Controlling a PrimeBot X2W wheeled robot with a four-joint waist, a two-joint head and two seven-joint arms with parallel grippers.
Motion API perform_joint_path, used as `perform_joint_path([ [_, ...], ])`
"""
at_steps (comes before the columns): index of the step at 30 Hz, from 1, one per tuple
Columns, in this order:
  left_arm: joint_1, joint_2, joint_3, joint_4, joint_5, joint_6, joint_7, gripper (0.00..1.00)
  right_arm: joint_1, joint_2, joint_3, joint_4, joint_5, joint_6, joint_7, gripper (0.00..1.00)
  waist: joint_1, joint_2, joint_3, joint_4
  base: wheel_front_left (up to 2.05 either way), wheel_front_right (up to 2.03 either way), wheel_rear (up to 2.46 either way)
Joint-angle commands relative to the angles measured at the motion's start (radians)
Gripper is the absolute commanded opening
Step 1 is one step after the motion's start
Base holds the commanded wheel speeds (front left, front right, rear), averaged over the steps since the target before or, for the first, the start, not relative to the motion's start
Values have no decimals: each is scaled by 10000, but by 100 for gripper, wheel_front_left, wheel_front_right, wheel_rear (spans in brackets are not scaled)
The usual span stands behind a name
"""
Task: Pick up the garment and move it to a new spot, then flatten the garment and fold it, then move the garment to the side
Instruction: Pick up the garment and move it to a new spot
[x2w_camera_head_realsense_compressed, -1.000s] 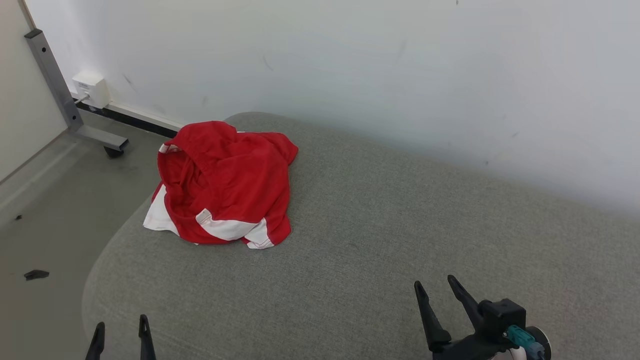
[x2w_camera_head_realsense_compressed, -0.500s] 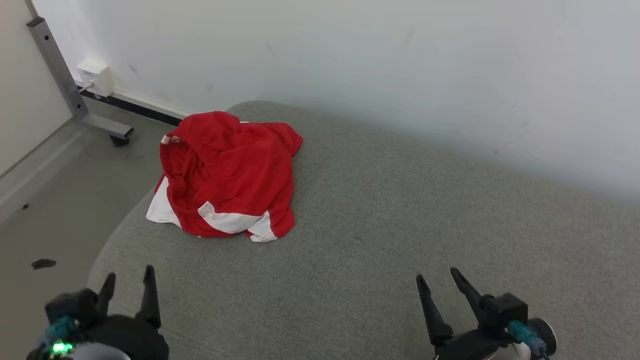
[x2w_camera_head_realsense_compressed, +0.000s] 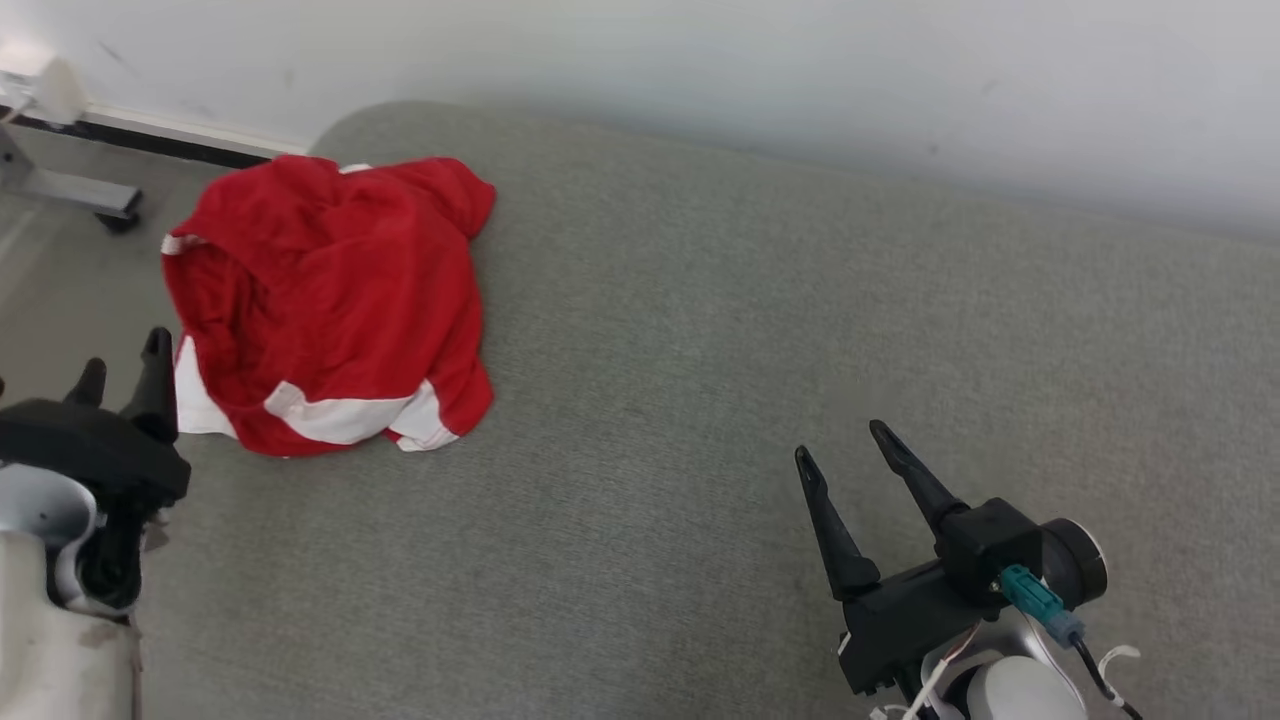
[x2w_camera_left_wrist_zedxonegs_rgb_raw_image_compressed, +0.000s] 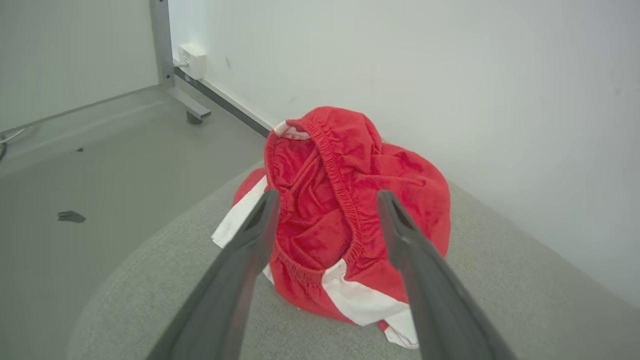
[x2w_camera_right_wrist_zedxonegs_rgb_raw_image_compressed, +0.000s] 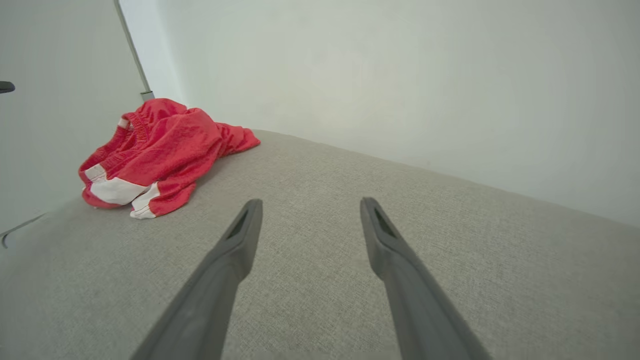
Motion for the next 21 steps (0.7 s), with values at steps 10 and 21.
perform_joint_path([
  [10, -1285, 684, -426, 1219, 108, 236, 1435, 100, 28, -28, -1, -696, -176, -24, 210, 100, -3, -1, 2870, -2905, 0, 0, 0],
  [21, -1041, 953, -1101, 2247, 905, 1144, 2081, 0, 210, -28, -21, -861, -2, -24, 308, 100, -3, -1, 2723, -3052, 0, 0, 0],
])
